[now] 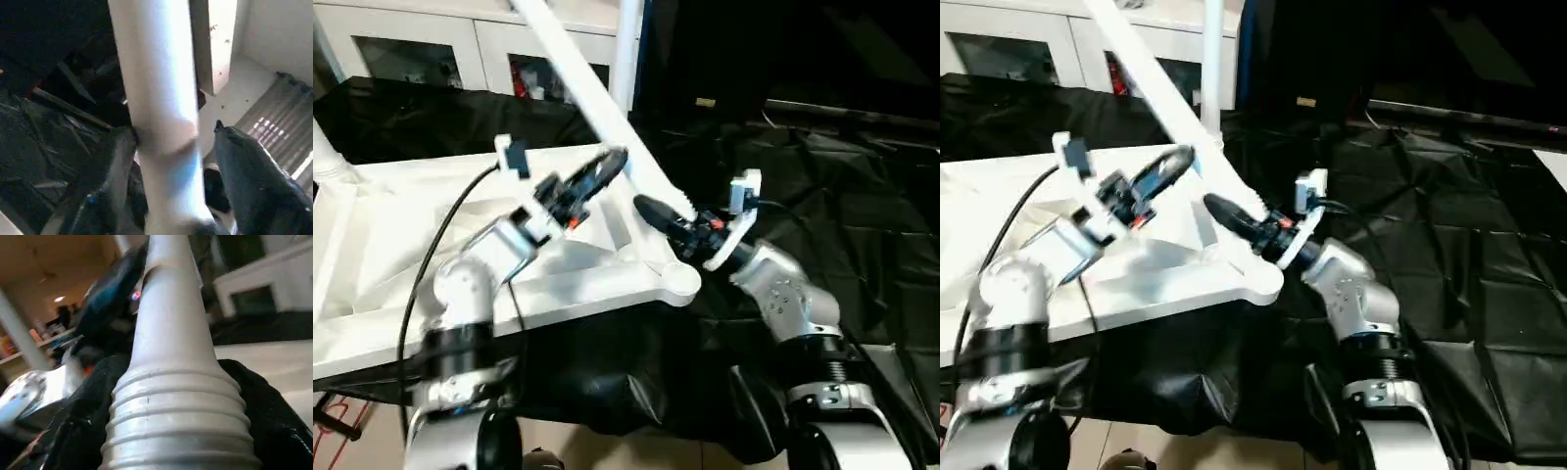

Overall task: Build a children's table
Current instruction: Insert table leg to table base

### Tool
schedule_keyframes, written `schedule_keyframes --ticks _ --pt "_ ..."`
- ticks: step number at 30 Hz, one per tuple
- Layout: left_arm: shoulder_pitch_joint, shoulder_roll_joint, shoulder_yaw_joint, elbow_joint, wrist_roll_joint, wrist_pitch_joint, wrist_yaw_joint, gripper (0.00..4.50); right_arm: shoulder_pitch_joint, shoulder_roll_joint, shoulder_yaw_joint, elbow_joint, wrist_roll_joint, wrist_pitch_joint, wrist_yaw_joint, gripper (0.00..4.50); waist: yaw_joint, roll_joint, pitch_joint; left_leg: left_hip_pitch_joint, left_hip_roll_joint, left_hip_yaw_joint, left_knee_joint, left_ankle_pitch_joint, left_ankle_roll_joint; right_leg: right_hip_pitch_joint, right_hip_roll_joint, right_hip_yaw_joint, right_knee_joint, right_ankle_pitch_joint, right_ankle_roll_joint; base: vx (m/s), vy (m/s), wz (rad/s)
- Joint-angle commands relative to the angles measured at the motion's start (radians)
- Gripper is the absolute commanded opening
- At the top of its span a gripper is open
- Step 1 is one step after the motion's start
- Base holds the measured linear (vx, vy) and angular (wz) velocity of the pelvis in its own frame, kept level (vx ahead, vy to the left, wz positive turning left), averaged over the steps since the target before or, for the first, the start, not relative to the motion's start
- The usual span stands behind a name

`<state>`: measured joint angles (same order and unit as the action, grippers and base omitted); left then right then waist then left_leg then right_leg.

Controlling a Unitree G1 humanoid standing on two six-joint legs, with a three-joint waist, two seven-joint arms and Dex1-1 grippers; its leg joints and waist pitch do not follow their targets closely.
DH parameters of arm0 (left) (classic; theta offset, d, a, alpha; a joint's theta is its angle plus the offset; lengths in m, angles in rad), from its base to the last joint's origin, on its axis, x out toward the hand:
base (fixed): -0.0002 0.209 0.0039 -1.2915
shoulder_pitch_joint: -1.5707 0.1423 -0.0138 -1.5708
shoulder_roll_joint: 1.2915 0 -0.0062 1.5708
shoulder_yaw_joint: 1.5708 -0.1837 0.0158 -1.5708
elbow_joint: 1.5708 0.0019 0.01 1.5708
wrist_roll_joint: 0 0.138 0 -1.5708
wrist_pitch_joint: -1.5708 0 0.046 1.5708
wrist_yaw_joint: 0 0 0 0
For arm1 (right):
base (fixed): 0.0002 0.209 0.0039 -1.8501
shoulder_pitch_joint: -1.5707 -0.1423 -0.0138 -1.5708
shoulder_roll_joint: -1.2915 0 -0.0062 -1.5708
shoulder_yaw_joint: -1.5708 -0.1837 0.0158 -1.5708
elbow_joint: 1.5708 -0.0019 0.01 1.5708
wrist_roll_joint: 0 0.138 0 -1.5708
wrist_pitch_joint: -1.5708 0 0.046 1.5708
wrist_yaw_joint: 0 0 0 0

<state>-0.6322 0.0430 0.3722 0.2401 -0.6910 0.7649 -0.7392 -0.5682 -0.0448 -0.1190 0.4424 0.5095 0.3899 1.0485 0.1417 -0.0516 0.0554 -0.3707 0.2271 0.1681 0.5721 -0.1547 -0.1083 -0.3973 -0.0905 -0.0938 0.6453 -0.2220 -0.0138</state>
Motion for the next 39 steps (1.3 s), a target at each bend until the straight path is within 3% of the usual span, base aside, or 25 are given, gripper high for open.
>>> schedule_keyframes --ticks 1,6,8,14,22,30,31,34,38,39 --pt "-0.024 -0.019 -0.008 0.032 0.003 -0.020 0.033 3.28 0.009 0.008 0.010 -0.041 0.029 0.032 0.008 2.74 -0.001 0.015 -0.072 0.008 0.001 0.006 -0.055 -0.150 0.021 0.066 -0.045 0.051 -0.082 -0.004 -0.191 0.000 0.000 0.00" --pt "-0.050 -0.052 0.041 0.061 -0.066 -0.039 0.030 3.34 0.022 0.021 -0.001 -0.091 0.095 0.112 0.007 2.74 0.003 0.015 -0.076 0.007 0.001 0.005 -0.050 -0.105 0.029 0.068 -0.046 0.050 -0.072 0.088 -0.215 0.000 0.000 0.00" --pt "-0.056 -0.053 0.046 0.062 -0.086 -0.038 0.019 3.34 0.024 0.021 -0.006 -0.095 0.114 0.135 0.009 2.74 0.002 0.014 -0.075 0.007 0.000 0.006 -0.050 -0.118 0.030 0.068 -0.045 0.049 -0.073 0.085 -0.220 0.000 0.000 0.00" --pt "-0.059 -0.051 0.064 0.029 -0.186 0.009 -0.047 2.95 0.050 0.000 -0.021 -0.123 0.223 0.317 0.048 2.74 0.005 0.015 -0.073 0.008 0.000 0.006 -0.052 -0.134 0.023 0.069 -0.045 0.049 -0.077 0.047 -0.218 0.000 0.000 0.00" --pt "-0.035 -0.035 0.030 -0.006 -0.237 0.059 -0.085 2.15 0.051 -0.017 -0.057 -0.114 0.282 0.386 0.020 2.74 0.007 0.016 -0.074 0.007 0.002 0.005 -0.053 -0.133 0.001 0.069 -0.047 0.049 -0.077 0.038 -0.204 0.000 0.000 0.00" --pt "-0.043 -0.023 0.006 -0.019 -0.223 0.057 -0.084 1.93 0.046 -0.039 -0.043 -0.117 0.261 0.383 0.006 2.74 0.008 0.017 -0.074 0.007 0.000 0.005 -0.053 -0.129 -0.010 0.069 -0.047 0.049 -0.077 0.042 -0.194 0.000 0.000 0.00" --pt "-0.045 -0.022 0.005 -0.020 -0.219 0.055 -0.081 1.93 0.044 -0.039 -0.042 -0.117 0.259 0.381 0.003 3.09 0.008 0.016 -0.074 0.007 -0.001 0.006 -0.053 -0.130 -0.010 0.070 -0.047 0.049 -0.077 0.039 -0.192 0.000 0.000 0.00" --pt "-0.057 0.004 -0.036 -0.030 -0.159 0.028 -0.042 1.93 0.024 -0.048 -0.042 -0.128 0.252 0.367 -0.026 3.46 0.008 0.014 -0.075 0.007 0.001 0.005 -0.054 -0.123 -0.014 0.070 -0.047 0.049 -0.077 0.034 -0.182 0.000 0.000 0.00" --pt "-0.061 0.026 -0.068 -0.034 -0.117 0.011 -0.022 1.93 0.023 -0.063 -0.022 -0.154 0.192 0.288 -0.042 3.64 0.009 0.015 -0.075 0.009 0.000 0.006 -0.053 -0.117 -0.024 0.069 -0.046 0.049 -0.076 0.037 -0.169 0.000 0.000 0.00" --pt "-0.070 0.035 -0.068 -0.045 -0.120 0.012 -0.018 1.93 0.001 -0.080 -0.053 -0.139 0.199 0.281 -0.057 3.69 0.009 0.015 -0.074 0.007 0.000 0.006 -0.053 -0.119 -0.025 0.069 -0.047 0.049 -0.077 0.030 -0.167 0.000 0.000 0.00"
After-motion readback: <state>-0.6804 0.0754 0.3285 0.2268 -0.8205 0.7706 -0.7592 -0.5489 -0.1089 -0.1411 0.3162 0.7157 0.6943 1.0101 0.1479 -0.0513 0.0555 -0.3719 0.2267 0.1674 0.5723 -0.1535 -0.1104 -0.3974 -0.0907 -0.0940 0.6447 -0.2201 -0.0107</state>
